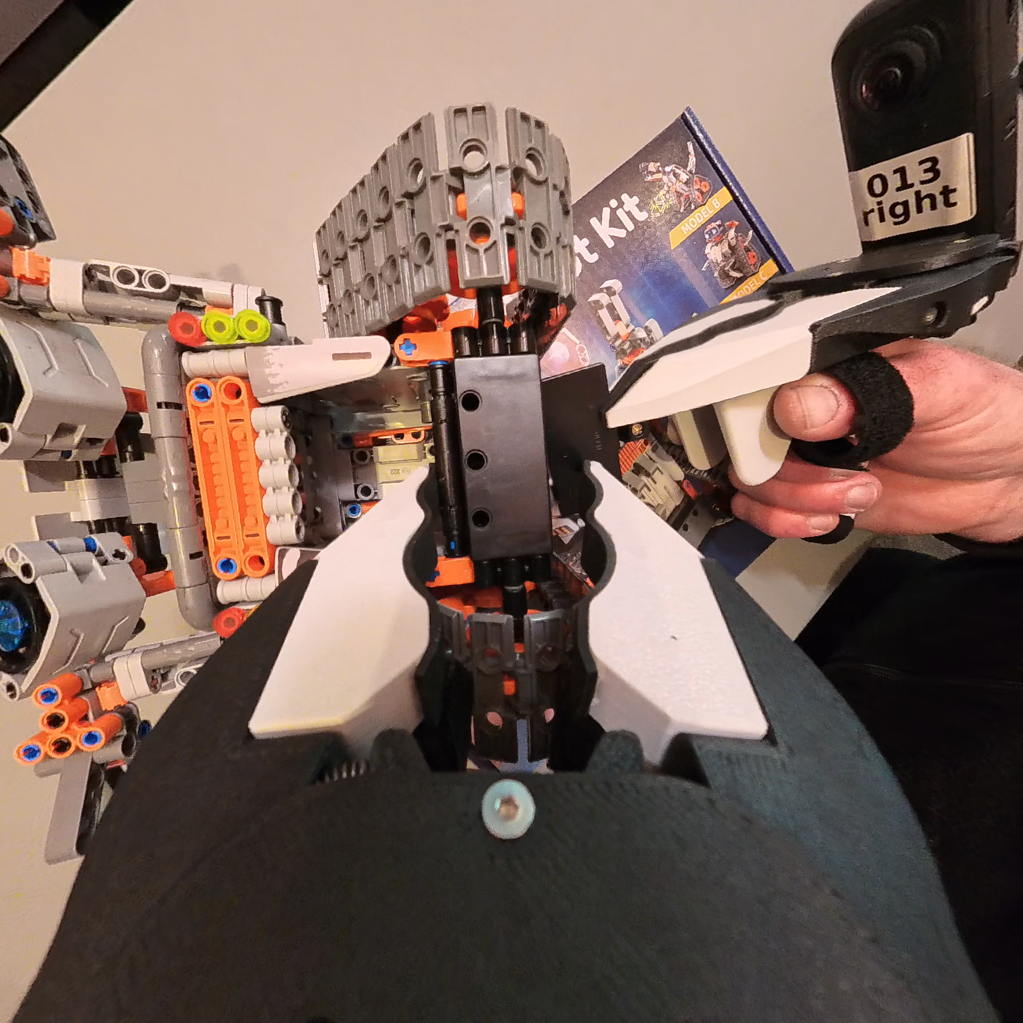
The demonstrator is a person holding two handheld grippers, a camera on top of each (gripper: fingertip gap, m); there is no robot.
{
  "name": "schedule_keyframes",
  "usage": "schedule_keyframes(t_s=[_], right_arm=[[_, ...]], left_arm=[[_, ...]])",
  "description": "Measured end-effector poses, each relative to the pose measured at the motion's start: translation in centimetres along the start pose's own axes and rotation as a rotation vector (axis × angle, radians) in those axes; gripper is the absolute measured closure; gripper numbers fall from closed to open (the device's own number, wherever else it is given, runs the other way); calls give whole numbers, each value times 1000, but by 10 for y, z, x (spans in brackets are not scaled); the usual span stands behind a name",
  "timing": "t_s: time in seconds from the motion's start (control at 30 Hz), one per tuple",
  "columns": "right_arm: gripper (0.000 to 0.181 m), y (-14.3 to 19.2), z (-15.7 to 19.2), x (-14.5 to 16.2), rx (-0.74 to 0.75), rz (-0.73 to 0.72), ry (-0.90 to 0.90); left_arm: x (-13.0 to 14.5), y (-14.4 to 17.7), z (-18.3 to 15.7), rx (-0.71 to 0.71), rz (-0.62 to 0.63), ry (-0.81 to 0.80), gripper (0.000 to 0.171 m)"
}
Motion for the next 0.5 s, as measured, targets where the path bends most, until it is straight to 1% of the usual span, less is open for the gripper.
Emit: schedule_keyframes(t_s=[0.1, 0.17, 0.23, 0.5], right_arm=[[181, -1, -3, 1, 22, -2, -12], [181, -2, -2, 2, 1, -19, -40], [181, 0, -3, 0, -39, -73, -89], [181, -3, -4, 0, -79, -128, -153]], left_arm=[[-1, 0, 2, 6, 9, 15, 124], [-1, 0, 2, 12, 16, 23, 124], [-2, 0, 0, 29, 14, 35, 123], [-3, 2, 2, 74, 16, 34, 120]])
Point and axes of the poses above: each gripper's, where its closed fingertips meet, y back along the fingers, x out of its underside, z = x × y across the jaws, the point moved 3 cm from there along y, back along the fingers, and after that the axes turned 10 degrees about -x, right-handed, at the moved point
